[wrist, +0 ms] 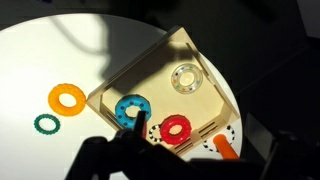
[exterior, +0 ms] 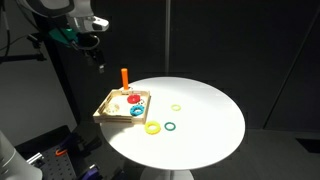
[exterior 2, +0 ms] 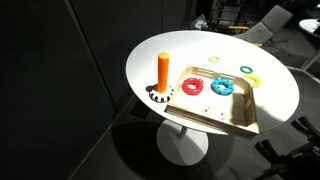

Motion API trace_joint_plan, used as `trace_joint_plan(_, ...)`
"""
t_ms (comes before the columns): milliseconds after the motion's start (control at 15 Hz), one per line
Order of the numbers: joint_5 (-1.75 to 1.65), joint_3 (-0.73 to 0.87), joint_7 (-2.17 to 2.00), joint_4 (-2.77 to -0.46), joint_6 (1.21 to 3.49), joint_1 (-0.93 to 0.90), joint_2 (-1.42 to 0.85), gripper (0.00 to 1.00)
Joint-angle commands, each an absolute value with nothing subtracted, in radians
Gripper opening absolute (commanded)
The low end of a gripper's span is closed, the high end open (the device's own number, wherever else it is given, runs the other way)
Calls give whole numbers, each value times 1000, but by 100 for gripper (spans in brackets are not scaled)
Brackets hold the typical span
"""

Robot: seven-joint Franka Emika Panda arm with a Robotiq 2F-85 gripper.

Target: Put the blue ring on the table.

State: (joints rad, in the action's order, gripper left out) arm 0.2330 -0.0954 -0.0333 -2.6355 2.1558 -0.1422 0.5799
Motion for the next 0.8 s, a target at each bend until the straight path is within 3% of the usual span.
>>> trace_joint_plan(0,202,-90,-31,-2549,2189,-120,417,100)
trace_joint_plan(467,176,-67,48,-2453,2278,-112,202,100)
trace_joint_plan(733,171,-70,35,-2464,2287,-113,189,100)
